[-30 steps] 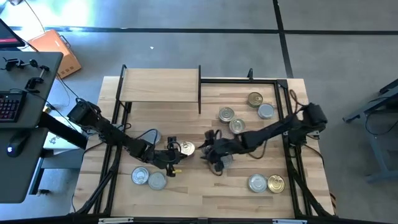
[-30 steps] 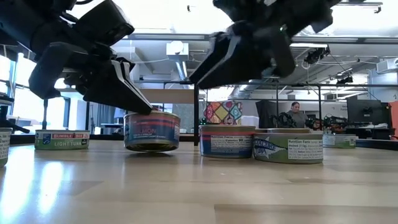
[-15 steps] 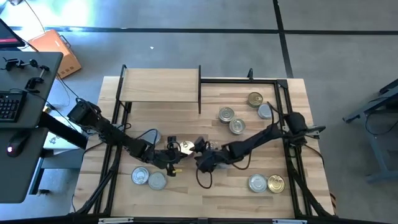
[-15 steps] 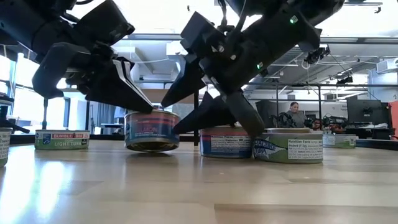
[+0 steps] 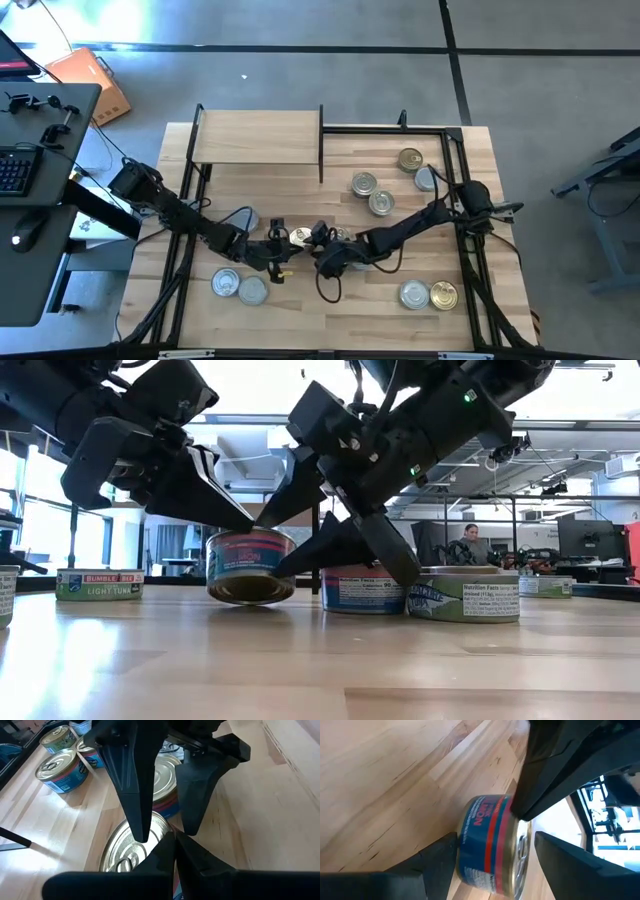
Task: Stack canned seafood by type on shelf
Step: Put the blue tuna can on the shelf
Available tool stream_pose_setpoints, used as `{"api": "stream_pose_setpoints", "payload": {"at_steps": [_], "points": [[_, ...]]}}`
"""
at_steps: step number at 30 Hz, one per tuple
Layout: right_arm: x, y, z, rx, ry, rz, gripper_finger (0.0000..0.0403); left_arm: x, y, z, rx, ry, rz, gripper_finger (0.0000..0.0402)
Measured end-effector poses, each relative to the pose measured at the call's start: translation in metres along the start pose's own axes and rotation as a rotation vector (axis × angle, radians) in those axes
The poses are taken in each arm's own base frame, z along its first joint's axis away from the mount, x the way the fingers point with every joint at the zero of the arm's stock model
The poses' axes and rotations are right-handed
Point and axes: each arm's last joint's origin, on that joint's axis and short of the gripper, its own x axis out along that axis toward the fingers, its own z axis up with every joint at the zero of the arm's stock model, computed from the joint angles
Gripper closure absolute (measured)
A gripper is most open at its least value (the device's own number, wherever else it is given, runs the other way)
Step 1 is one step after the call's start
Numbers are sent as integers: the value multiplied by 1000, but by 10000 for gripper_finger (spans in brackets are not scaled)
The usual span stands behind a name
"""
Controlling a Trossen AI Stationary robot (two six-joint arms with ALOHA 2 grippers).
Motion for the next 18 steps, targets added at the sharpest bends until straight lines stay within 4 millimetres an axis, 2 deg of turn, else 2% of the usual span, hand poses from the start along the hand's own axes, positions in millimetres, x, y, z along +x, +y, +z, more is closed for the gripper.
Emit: {"api": "stream_pose_setpoints", "payload": {"at_steps": [7,13,18], "points": [[0,0,0,2,-5,-2,143,0,0,2,0,-19,2,402],[14,14,-5,-3,6,1,143,0,0,2,6,-17,-2,402],[21,16,-5,29,20,-79,143,0,0,2,2,-22,3,401]]}}
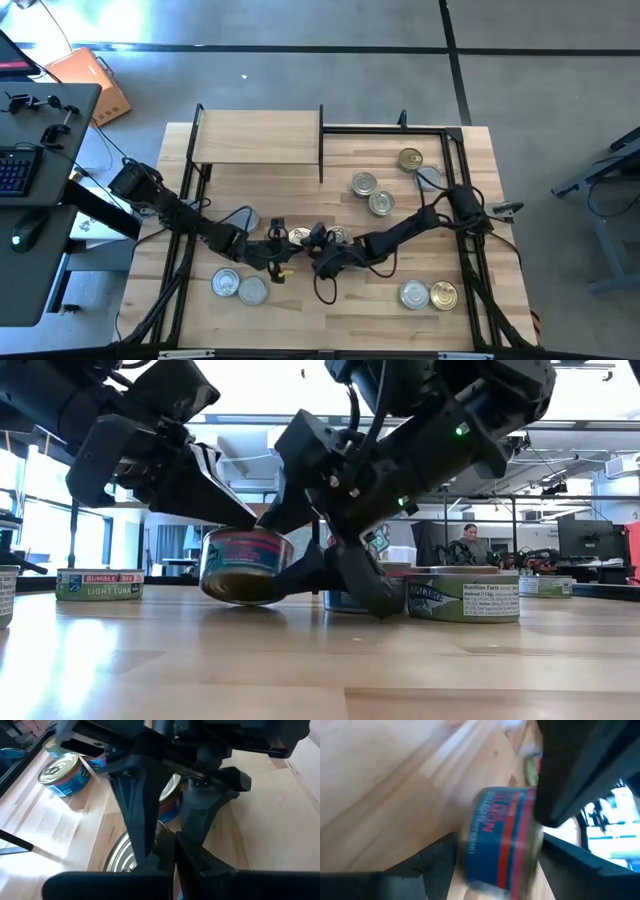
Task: Stack canned seafood by type on shelf
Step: Put the blue tuna can on the shelf
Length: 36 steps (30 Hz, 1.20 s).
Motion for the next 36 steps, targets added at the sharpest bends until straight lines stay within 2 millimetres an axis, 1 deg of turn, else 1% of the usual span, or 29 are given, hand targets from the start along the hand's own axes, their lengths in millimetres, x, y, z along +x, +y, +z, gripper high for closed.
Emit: {"api": "stream_pose_setpoints", "payload": {"at_steps": [4,6,8,11,12,16,18,20,25,29,31,33,36], "points": [[1,-1,0,37,7,-31,147,0,0,1,-4,-7,0,401],[2,-2,-1,38,9,-31,158,0,0,1,-4,-6,2,401],[2,-2,-2,59,11,-31,181,0,0,1,-4,-6,8,401],[2,-2,-1,114,16,-44,228,-2,0,2,-3,-10,34,402],[2,-3,-1,126,18,-49,235,-2,0,2,1,-11,34,402],[1,-3,0,140,19,-58,234,-9,-2,5,80,-12,21,390],[0,-2,1,155,31,-72,234,-18,-4,8,137,-18,-19,372],[1,-3,0,178,34,-79,234,-27,-5,10,193,-9,-41,346],[-1,-8,3,217,30,-124,234,-47,-7,11,285,7,-65,260],[-2,-12,7,248,-23,-140,234,-48,-12,4,368,47,-41,191],[-2,-13,8,264,-43,-138,234,-47,-15,1,422,56,3,165],[-2,-13,9,282,-53,-137,234,-44,-18,-1,470,51,70,148],[-2,-14,10,307,-71,-134,234,-42,-23,-1,534,33,185,138]]}}
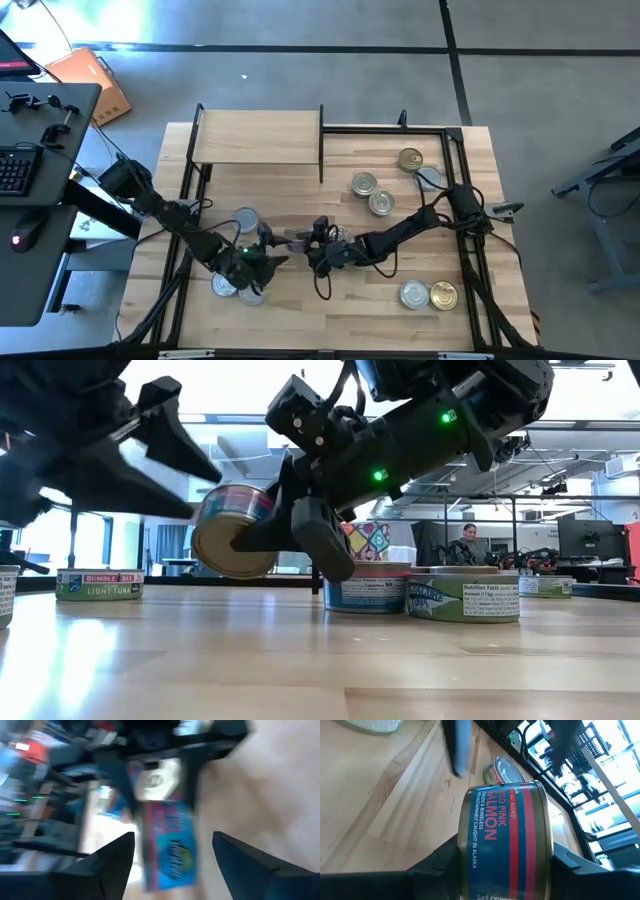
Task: Stack canned seafood by type on shelf
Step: Put the blue tuna can on the shelf
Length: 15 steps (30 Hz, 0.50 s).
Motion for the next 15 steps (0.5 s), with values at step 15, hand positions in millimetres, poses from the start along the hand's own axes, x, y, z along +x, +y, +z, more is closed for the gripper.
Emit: {"api": "stream_pose_setpoints", "payload": {"at_steps": [15], "points": [[0,-3,5,33,-49,-26,234,8,0,-8,-84,71,72,135]]}}
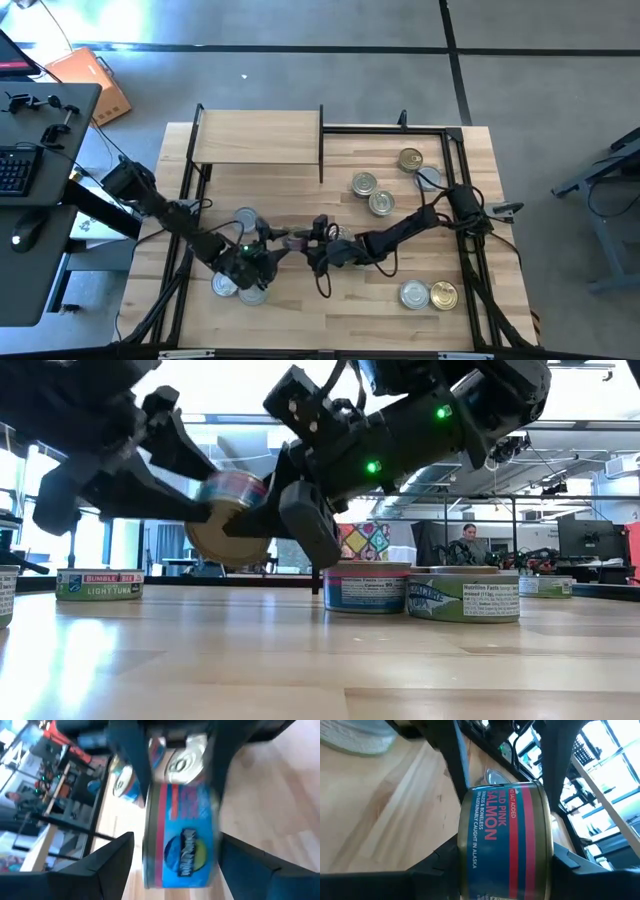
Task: Stack canned seafood by type on shelf
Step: Put the blue tuna can on the shelf
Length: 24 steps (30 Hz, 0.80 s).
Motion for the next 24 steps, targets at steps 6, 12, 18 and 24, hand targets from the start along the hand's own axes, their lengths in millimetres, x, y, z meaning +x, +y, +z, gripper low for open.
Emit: {"api": "stream_pose_setpoints", "payload": {"at_steps": [6,12,18,24], "points": [[0,0,0,-1,-3,2,234,4,1,-1,-19,2,-36,152],[0,0,1,-2,-12,14,234,3,1,-1,-13,1,-48,219],[0,1,1,0,-23,29,229,3,0,0,-18,-4,-53,228],[-15,-6,19,39,-8,-106,118,-9,6,12,-12,-13,-4,228]]}}
